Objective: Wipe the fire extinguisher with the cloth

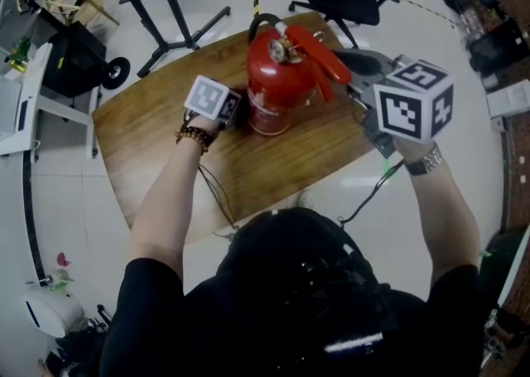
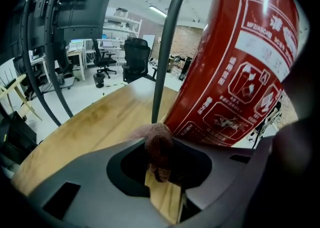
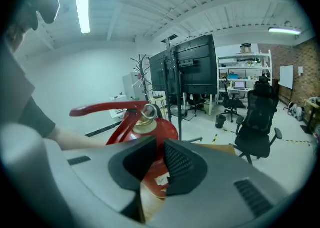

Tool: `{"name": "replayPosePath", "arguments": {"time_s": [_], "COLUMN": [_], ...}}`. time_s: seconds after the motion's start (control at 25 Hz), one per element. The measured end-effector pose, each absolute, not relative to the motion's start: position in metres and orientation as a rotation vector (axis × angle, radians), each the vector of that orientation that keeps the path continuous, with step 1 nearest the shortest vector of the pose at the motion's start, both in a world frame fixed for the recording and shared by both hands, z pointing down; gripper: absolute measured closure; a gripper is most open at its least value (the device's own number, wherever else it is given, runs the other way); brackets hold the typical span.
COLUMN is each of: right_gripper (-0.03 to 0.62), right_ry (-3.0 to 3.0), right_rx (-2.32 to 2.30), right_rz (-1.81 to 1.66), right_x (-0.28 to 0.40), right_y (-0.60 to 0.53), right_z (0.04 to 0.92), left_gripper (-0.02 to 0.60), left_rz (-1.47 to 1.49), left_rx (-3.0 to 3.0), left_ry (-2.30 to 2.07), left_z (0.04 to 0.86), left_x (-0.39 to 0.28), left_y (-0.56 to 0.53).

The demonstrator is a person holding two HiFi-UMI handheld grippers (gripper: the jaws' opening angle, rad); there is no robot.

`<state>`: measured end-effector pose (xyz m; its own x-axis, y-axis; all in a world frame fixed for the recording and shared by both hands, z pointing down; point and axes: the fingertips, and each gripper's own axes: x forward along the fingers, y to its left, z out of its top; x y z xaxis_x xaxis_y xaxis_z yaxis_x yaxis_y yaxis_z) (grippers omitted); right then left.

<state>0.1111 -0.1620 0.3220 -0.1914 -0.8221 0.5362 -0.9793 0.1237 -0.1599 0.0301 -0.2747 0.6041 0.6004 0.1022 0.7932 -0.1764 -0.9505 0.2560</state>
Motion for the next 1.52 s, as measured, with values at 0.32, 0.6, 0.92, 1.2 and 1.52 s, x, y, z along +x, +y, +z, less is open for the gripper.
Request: {"name": "replayPosePath", "arguments": {"time_s": [0.32, 0.6, 0.92, 1.2, 1.52], "right_gripper": [0.539, 0.539, 0.539, 0.542, 0.545], "right_ry": [-2.096, -2.099, -2.092, -2.073, -2.04], "right_rx": [1.755, 1.755, 1.754, 1.732, 1.728], "right_rz": [0.698, 0.702, 0.693, 0.66, 0.609], "right_x": [0.11, 0.111, 0.112, 0.106, 0.109], "right_y": [-0.162, -0.162, -0.162, -0.165, -0.163], "right_z": [0.321, 0.321, 0.321, 0.32, 0.32], "left_gripper": [0.494, 0.494, 0.489, 0.488, 0.486], "left_rz": [1.35, 1.372, 1.444, 1.476, 1.358], "left_rx": [2.399, 2.394, 2.404, 2.493, 2.736], "left_ry": [-0.054, -0.084, -0.13, -0.286, -0.395], "left_z": [0.644, 0.659, 0.658, 0.623, 0.517], "left_x": [0.018, 0.017, 0.009, -0.013, -0.002], "left_y": [-0.262, -0.264, -0.266, -0.285, -0.306]}}
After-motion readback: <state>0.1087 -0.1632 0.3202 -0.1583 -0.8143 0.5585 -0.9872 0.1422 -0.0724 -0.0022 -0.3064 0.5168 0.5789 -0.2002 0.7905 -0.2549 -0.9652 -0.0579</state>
